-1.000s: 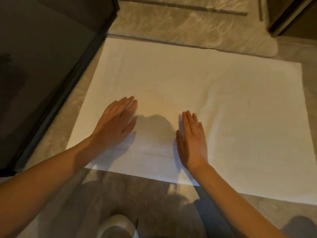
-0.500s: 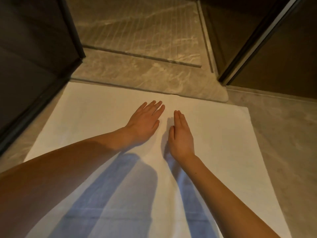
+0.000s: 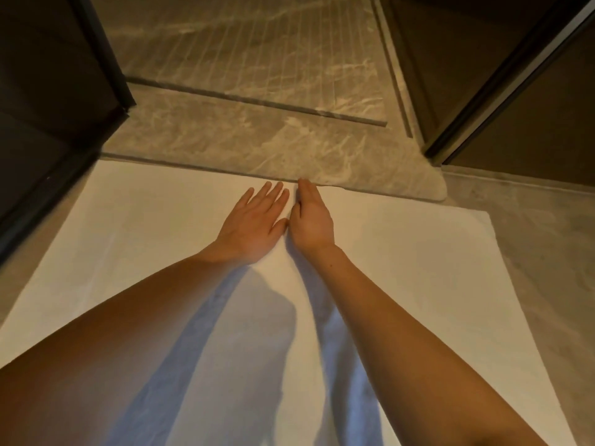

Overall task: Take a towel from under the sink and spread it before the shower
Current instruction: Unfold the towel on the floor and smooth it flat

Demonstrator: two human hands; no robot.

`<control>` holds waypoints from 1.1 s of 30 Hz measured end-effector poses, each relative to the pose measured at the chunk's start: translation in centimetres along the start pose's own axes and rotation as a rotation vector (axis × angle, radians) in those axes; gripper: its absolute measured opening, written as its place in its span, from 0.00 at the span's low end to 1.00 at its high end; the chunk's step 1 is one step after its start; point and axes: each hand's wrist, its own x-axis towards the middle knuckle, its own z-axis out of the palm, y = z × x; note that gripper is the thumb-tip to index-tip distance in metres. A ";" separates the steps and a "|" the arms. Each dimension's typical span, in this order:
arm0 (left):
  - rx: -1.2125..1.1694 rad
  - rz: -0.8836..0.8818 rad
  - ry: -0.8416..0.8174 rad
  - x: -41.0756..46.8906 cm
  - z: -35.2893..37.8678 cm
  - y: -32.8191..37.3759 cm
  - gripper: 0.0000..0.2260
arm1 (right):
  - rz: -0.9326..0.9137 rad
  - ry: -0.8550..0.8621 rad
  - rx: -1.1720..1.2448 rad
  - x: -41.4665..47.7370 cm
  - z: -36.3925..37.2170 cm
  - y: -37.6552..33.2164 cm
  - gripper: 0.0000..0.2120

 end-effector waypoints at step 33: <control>-0.049 0.083 0.072 -3.6 -1.4 4.2 0.30 | 0.144 0.178 -0.040 -5.7 -6.3 4.3 0.23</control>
